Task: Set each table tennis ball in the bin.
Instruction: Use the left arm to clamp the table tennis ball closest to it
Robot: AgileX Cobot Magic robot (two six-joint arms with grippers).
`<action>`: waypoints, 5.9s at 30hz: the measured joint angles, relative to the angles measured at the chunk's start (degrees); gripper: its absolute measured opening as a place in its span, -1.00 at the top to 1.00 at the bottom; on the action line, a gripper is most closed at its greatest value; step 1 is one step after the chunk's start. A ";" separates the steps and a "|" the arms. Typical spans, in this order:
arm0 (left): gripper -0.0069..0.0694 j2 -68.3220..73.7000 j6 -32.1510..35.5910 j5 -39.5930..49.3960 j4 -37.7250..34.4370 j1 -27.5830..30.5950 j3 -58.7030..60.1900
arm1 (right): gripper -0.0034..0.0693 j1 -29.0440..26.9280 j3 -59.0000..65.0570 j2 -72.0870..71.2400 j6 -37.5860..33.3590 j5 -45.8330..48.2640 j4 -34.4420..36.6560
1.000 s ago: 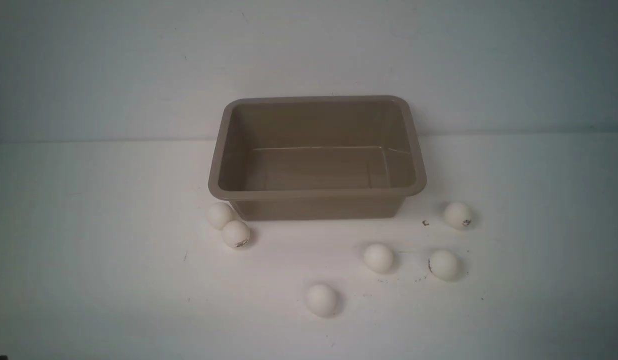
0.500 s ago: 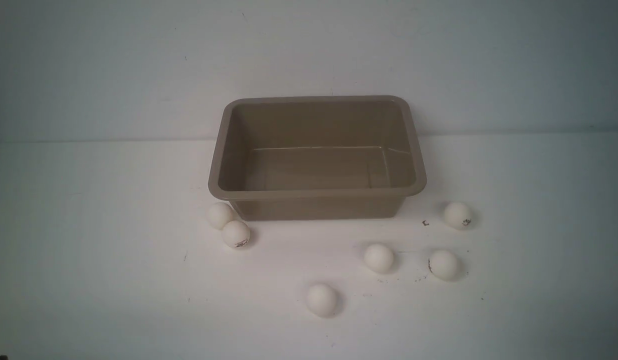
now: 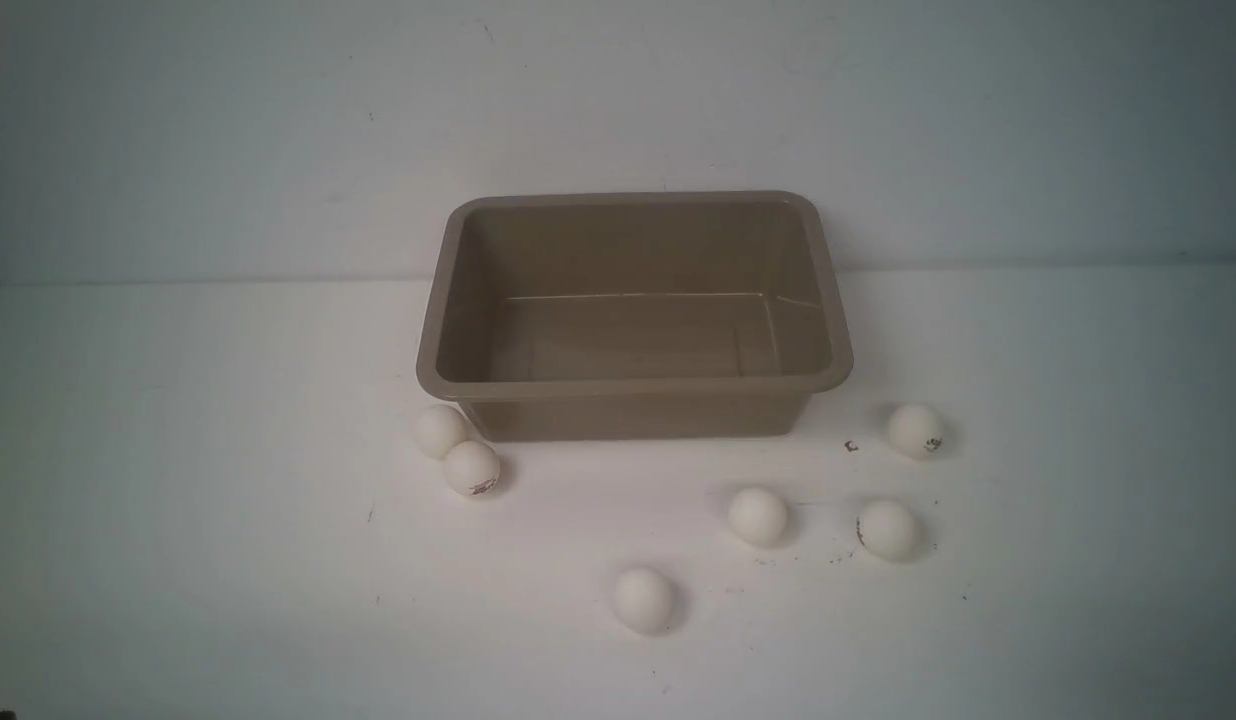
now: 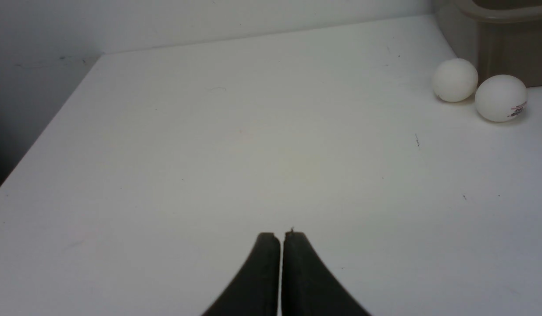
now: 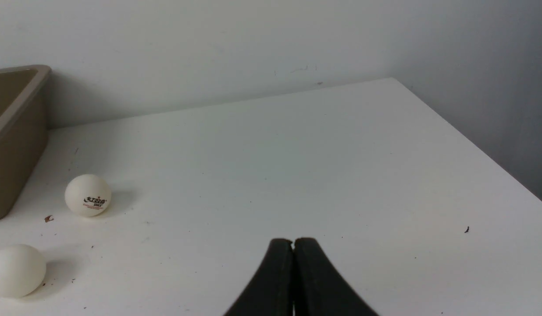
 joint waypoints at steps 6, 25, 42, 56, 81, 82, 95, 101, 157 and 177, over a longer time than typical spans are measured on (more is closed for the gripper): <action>0.84 0.00 0.00 0.00 0.00 0.00 0.00 | 0.93 0.00 0.00 0.00 0.00 0.00 0.00; 0.84 0.00 1.10 -0.05 1.71 0.00 0.00 | 0.93 0.00 0.15 0.00 0.00 -10.40 3.33; 0.84 0.00 -8.00 -0.68 -18.92 0.00 0.05 | 0.93 0.00 0.15 -0.12 4.96 -38.67 12.36; 0.84 0.00 -7.41 -6.18 -55.97 0.00 0.05 | 0.93 0.00 0.15 -0.12 6.96 -39.17 12.36; 0.83 10.45 37.02 2.00 -65.92 0.00 -16.28 | 0.93 0.00 -35.96 30.63 83.62 -47.63 -76.66; 0.83 12.21 37.62 2.41 -65.50 0.00 -17.27 | 0.93 -0.07 -37.28 32.68 87.63 -51.51 -79.27; 0.80 54.22 42.04 13.36 -42.48 0.00 -39.34 | 0.93 -0.34 -46.12 59.92 95.41 -59.52 -90.97; 0.72 65.67 41.47 13.69 -37.50 0.00 -47.43 | 0.93 -0.40 -46.12 69.34 91.43 -56.25 -90.97; -0.21 114.87 54.31 8.31 -48.77 -9.07 -68.59 | 0.93 -0.40 -46.19 79.89 84.67 -53.23 -90.97; -0.35 118.84 61.75 5.11 -60.49 -9.75 -68.98 | 0.93 -0.40 -46.19 79.89 84.67 -53.23 -90.97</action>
